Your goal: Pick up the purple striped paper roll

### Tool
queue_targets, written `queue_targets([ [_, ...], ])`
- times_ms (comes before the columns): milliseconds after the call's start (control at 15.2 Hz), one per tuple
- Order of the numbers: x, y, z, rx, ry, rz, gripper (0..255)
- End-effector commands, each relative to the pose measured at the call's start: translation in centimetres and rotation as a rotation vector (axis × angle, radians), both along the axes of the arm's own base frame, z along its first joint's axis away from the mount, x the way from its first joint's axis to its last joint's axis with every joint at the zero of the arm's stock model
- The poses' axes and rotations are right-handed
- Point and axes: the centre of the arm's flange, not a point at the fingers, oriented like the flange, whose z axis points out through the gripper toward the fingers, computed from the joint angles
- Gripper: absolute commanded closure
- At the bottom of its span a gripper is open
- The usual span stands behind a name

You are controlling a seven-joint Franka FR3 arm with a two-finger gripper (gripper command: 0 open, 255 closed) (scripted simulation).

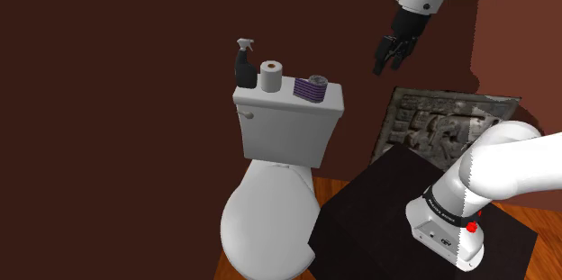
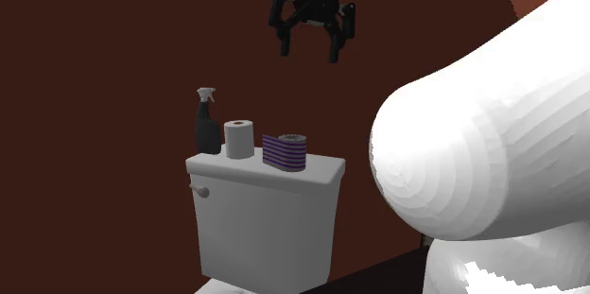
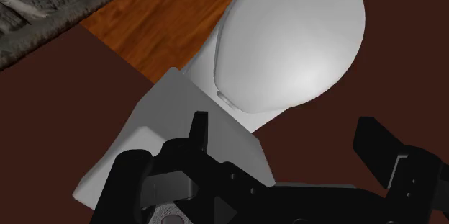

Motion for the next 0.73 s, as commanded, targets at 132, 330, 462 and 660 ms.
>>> queue_targets([
  [132, 2.3, -0.3, -1.3, -0.005, 0.003, -0.02, 0],
  [330, 5.7, -0.9, -3.1, -0.012, 0.008, -0.049, 0],
  [462, 8.0, -1.3, -4.4, -0.016, 0.012, -0.069, 0],
  [660, 11.4, -2.0, -6.3, -0.023, 0.017, -0.098, 0],
])
